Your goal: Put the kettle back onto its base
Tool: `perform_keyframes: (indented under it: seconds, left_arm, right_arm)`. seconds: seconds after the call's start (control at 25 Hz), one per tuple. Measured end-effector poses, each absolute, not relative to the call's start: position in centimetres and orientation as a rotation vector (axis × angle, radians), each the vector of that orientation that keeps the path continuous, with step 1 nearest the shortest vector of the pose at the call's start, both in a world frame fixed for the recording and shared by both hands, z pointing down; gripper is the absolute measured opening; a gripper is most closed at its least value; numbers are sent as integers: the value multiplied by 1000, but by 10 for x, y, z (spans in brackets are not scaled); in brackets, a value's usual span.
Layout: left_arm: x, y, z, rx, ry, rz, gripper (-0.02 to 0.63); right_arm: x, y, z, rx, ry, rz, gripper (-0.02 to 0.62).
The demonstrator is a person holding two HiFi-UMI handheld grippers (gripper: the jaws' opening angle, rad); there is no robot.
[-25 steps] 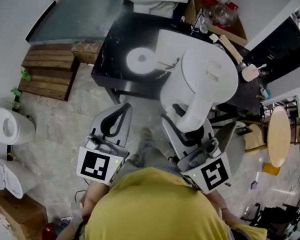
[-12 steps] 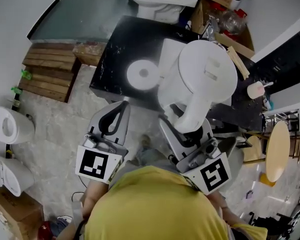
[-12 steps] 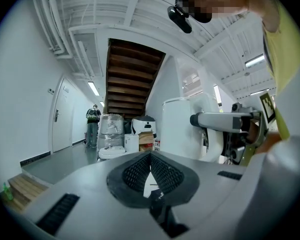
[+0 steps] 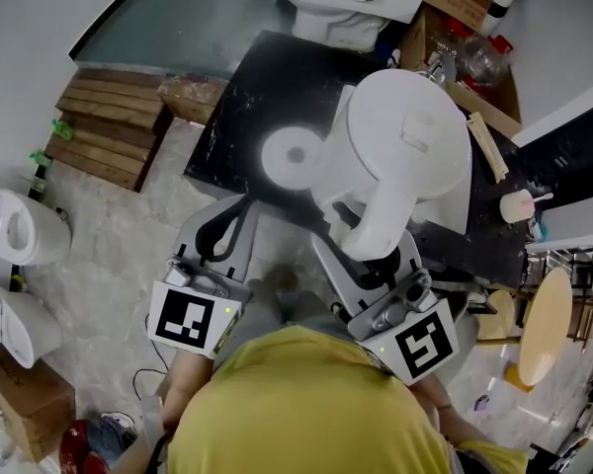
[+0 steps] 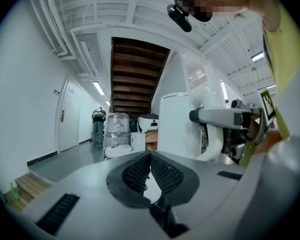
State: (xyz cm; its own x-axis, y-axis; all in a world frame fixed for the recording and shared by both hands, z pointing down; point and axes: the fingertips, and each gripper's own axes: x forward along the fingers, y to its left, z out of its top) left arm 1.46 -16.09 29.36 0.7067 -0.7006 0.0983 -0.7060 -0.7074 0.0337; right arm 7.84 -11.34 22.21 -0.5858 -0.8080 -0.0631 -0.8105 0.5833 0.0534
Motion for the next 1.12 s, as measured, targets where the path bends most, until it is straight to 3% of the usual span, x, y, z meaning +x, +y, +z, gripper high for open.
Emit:
perform_keyframes:
  seconds: [1.12]
  left_arm:
    - [-1,-242,331,2815,-1058,197,11]
  right_arm:
    - [35,-192,269,-1255,2866,61,137]
